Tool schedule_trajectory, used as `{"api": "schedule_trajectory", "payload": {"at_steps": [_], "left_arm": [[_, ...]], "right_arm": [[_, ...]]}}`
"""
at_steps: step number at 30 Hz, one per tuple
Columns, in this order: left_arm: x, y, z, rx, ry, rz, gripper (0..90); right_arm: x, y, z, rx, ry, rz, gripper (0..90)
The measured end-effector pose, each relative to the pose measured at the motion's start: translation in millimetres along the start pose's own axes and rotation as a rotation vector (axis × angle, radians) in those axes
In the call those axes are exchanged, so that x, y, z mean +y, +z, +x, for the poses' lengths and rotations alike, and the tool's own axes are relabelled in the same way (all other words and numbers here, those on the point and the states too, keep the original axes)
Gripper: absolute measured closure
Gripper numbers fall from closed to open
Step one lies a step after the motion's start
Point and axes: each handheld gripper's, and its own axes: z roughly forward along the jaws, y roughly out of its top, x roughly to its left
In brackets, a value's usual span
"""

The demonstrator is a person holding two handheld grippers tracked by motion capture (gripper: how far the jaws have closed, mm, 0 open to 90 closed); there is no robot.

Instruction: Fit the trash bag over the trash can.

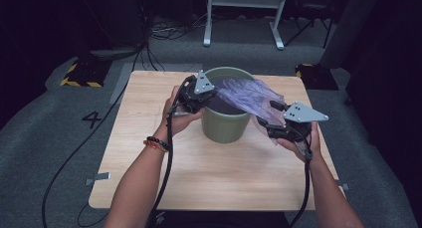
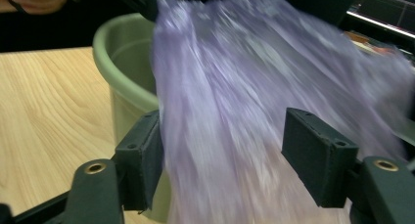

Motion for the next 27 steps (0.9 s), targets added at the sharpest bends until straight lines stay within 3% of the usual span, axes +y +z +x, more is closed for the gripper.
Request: {"api": "schedule_trajectory", "payload": {"at_steps": [4, 9, 10, 13, 14, 15, 17, 19, 23, 27], "left_arm": [[-7.6, -4.3, 8.5, 0.009, -0.032, 0.001, 89.9], [-16.6, -7.8, 16.0, 0.002, -0.064, 0.002, 89.5], [-18.1, -8.3, 16.3, 0.001, -0.069, 0.001, 88.5], [-21.3, -8.9, 14.3, 0.027, -0.089, -0.007, 70.5], [-21.0, -11.1, 10.2, 0.043, -0.114, -0.022, 58.4], [-21.0, -11.1, 10.2, 0.043, -0.114, -0.022, 36.1], [-18.7, -16.0, 2.0, 0.066, -0.099, -0.051, 32.4], [-15.3, -21.8, -8.2, 0.055, -0.060, -0.079, 26.8], [-6.2, -28.4, -27.4, 0.008, 0.007, -0.112, 23.5], [3.7, -29.7, -42.0, -0.060, 0.039, -0.139, 22.7]], "right_arm": [[-8.1, -3.1, -1.1, -0.001, 0.002, 0.014, 36.1], [-17.4, -5.2, -5.8, 0.054, 0.020, 0.018, 72.7], [-17.9, -5.3, -5.9, 0.057, 0.023, 0.017, 76.4], [-16.8, -5.2, -4.4, 0.069, 0.017, -0.003, 84.7], [-15.3, -5.2, -3.0, 0.068, 0.011, -0.008, 85.5], [-15.3, -5.2, -3.0, 0.068, 0.011, -0.008, 85.5], [-10.7, -4.2, 0.2, 0.066, -0.004, -0.013, 86.5], [-7.5, -3.8, 1.9, 0.073, -0.009, -0.017, 86.5], [-1.6, -0.6, 6.5, 0.090, -0.029, -0.019, 86.3], [2.5, 4.0, 12.1, 0.111, -0.044, -0.019, 85.1]]}}
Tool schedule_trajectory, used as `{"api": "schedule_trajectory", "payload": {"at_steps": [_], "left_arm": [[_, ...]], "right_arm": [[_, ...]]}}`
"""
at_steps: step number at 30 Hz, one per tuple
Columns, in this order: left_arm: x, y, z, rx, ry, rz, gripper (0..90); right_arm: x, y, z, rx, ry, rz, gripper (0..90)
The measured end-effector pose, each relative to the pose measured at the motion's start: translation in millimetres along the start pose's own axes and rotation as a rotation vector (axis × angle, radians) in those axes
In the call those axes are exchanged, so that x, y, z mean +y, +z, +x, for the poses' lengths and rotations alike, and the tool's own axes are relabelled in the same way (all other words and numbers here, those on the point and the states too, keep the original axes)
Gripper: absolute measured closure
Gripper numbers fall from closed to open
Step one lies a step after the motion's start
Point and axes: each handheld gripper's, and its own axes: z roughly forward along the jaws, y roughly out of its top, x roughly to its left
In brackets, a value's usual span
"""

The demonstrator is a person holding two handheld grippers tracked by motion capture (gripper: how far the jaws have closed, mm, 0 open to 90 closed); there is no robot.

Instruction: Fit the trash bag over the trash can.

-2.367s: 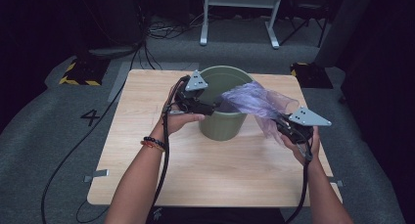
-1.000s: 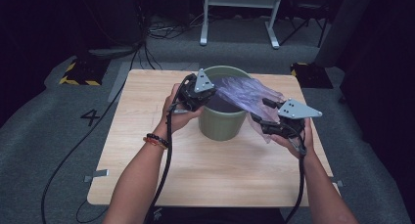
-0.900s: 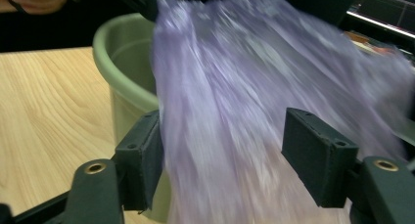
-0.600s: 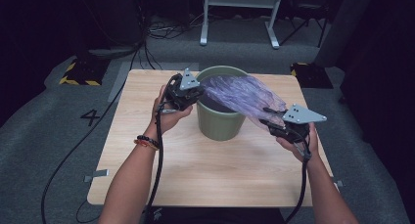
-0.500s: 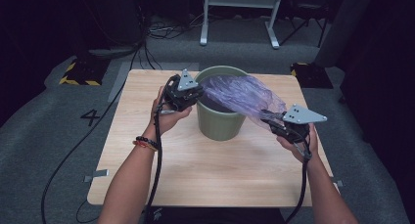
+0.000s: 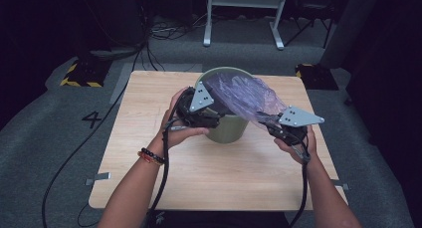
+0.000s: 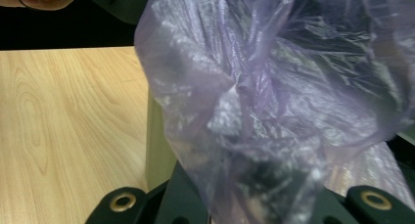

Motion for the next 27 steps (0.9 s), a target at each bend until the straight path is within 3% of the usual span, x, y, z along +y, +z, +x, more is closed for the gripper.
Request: {"api": "schedule_trajectory", "payload": {"at_steps": [2, 6, 9, 13, 16, 22, 27], "left_arm": [[3.2, 2.4, -6.8, -0.035, 0.028, -0.007, 23.2], [6.6, 11.8, -16.4, -0.019, 0.101, 0.031, 32.0], [6.0, 18.0, -18.7, 0.034, 0.119, 0.079, 50.0], [0.0, 20.1, -12.9, 0.021, 0.111, 0.091, 76.6], [-4.1, 19.6, -8.2, 0.033, 0.100, 0.108, 88.7], [-15.8, 11.8, 4.3, 0.035, 0.052, 0.106, 89.8], [-24.2, 1.7, 9.7, 0.039, 0.039, 0.104, 89.8]], "right_arm": [[2.8, 2.2, 1.8, 0.018, -0.007, 0.004, 84.5], [8.7, 5.7, 5.7, 0.049, -0.022, 0.003, 83.3], [10.9, 8.1, 9.4, 0.081, -0.033, 0.008, 81.8], [10.8, 12.1, 13.6, 0.113, -0.043, 0.017, 78.2], [10.4, 12.9, 14.4, 0.122, -0.042, 0.019, 74.8], [8.8, 5.6, 13.3, 0.121, -0.034, 0.020, 54.1], [4.7, -10.5, 8.9, 0.085, -0.026, 0.020, 47.6]]}}
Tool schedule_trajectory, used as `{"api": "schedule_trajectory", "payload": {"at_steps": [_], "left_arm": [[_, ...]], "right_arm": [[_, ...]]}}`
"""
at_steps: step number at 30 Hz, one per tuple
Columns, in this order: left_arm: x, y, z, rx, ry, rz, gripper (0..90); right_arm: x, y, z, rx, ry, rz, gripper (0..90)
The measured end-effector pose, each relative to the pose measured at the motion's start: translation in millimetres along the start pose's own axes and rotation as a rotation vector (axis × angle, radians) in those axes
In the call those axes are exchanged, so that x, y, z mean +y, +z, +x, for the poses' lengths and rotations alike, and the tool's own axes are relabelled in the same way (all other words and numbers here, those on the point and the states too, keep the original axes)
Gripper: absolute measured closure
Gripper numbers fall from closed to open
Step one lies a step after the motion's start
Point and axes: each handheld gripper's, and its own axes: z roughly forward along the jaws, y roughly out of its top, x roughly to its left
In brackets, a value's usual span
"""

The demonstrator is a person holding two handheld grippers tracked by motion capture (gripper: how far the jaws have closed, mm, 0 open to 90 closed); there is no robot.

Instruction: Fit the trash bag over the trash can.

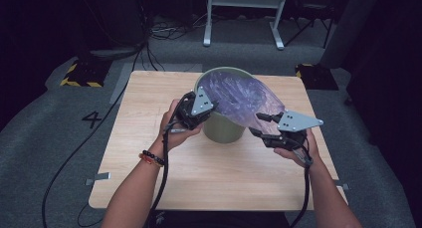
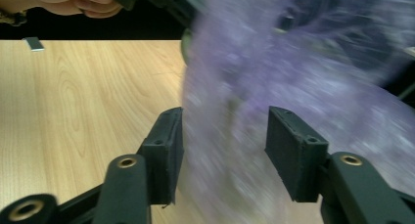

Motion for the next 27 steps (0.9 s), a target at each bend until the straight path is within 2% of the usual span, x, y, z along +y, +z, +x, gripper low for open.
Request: {"api": "schedule_trajectory", "payload": {"at_steps": [4, 8, 13, 16, 19, 21, 25, 27], "left_arm": [[-6.0, -5.4, 2.9, 0.000, -0.017, -0.006, 89.8], [-9.1, -10.1, 4.1, -0.005, -0.017, -0.015, 89.7], [-11.6, -17.3, 6.4, -0.005, -0.011, -0.013, 89.7], [-15.7, -21.6, 9.4, -0.012, -0.023, -0.014, 89.5], [-19.9, -24.2, 10.9, -0.019, -0.023, -0.014, 88.7], [-22.1, -24.8, 10.1, -0.016, -0.021, -0.013, 87.7], [-26.2, -25.0, 10.5, -0.012, -0.013, -0.007, 87.4], [-28.4, -25.9, 12.7, -0.012, -0.022, -0.010, 87.3]], "right_arm": [[-0.5, -12.7, -4.1, -0.034, 0.018, -0.026, 43.1], [0.6, -23.8, -6.5, -0.031, 0.042, -0.073, 41.2], [2.3, -35.5, -7.4, -0.047, 0.027, -0.093, 37.2], [4.3, -40.7, -9.6, -0.083, 0.026, -0.086, 32.4], [6.3, -39.3, -12.5, -0.122, 0.035, -0.067, 30.3], [7.5, -34.9, -13.7, -0.118, 0.048, -0.062, 29.7], [12.2, -22.2, -13.3, -0.109, 0.043, -0.036, 28.2], [14.5, -16.5, -14.3, -0.121, 0.044, -0.025, 28.7]]}}
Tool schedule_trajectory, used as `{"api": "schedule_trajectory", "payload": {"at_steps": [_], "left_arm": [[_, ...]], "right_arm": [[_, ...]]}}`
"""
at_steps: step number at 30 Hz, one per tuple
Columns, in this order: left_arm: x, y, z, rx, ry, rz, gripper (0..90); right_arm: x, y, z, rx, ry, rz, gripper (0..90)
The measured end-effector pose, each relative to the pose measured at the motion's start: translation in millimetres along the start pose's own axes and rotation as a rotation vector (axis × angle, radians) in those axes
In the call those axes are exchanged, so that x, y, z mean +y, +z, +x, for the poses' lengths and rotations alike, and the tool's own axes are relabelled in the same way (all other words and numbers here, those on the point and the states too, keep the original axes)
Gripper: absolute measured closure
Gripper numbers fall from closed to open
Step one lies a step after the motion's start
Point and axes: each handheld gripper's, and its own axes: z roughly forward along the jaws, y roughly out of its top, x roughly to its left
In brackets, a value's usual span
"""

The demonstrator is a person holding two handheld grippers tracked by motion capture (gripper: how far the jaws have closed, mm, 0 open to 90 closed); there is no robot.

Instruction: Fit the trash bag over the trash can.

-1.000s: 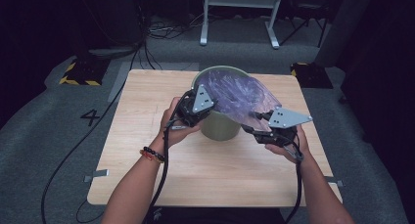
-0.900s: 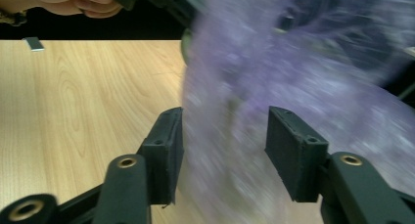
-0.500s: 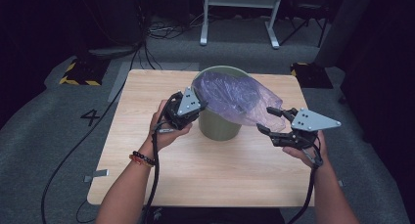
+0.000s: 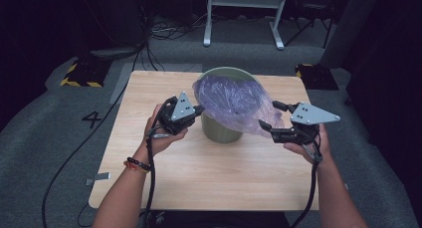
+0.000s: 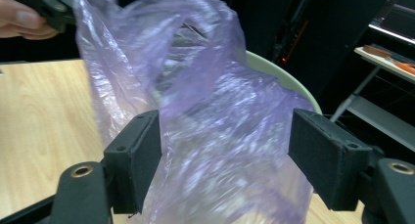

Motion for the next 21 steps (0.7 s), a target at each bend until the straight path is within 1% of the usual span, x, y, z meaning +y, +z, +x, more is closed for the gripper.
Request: {"api": "schedule_trajectory", "payload": {"at_steps": [2, 5, 6, 8, 10, 13, 14, 16, 18, 21], "left_arm": [[-2.6, -0.3, 1.8, 0.011, -0.007, 0.006, 87.0], [-7.0, -1.1, 3.7, 0.018, -0.013, 0.006, 86.1], [-8.5, -1.1, 3.9, 0.023, -0.009, 0.008, 86.0], [-12.1, -0.6, 4.0, 0.032, -0.006, 0.016, 85.8], [-16.4, 0.2, 5.1, 0.040, -0.013, 0.028, 85.8], [-22.7, -0.6, 7.8, 0.030, -0.046, 0.021, 85.5], [-23.9, -0.8, 7.9, 0.026, -0.048, 0.024, 85.5], [-24.5, 0.2, 5.5, 0.022, -0.050, 0.022, 85.4], [-23.0, 1.6, 2.1, 0.019, -0.035, 0.025, 85.2], [-20.5, 3.9, -4.2, 0.016, -0.015, 0.027, 84.7]], "right_arm": [[2.3, 4.9, -1.2, 0.007, 0.014, 0.005, 28.7], [6.9, 10.0, -1.3, 0.020, 0.021, 0.007, 28.9], [8.6, 10.9, -1.0, 0.021, 0.024, 0.004, 28.9], [11.5, 11.2, -0.6, 0.041, 0.035, -0.009, 29.1], [13.6, 9.7, -0.5, 0.051, 0.042, -0.028, 29.4], [14.6, 3.3, 0.7, 0.026, 0.035, -0.050, 30.6], [14.6, 1.1, 0.7, 0.029, 0.035, -0.056, 30.6], [14.4, -0.5, 1.8, 0.027, 0.031, -0.051, 30.6], [13.8, 2.7, 5.2, 0.038, 0.022, -0.035, 30.4], [11.9, 9.9, 13.2, 0.074, 0.010, -0.022, 29.7]]}}
